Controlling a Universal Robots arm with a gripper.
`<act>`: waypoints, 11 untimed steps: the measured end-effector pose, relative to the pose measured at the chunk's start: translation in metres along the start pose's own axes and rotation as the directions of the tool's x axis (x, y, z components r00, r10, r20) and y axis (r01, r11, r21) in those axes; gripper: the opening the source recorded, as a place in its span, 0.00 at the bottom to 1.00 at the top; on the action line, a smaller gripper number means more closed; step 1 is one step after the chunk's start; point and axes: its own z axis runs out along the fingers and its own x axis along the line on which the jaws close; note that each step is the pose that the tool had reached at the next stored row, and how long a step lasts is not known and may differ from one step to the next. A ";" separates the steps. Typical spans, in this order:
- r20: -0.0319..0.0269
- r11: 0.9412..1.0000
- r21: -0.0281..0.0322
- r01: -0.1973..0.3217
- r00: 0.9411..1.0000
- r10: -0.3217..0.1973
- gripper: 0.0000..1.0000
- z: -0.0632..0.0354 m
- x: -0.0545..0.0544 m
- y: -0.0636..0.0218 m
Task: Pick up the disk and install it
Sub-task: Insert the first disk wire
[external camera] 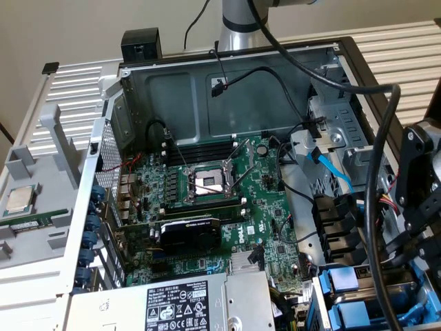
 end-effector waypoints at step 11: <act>-0.084 1.000 -0.004 -0.009 0.996 0.009 0.16 0.0016 -0.015 0.0023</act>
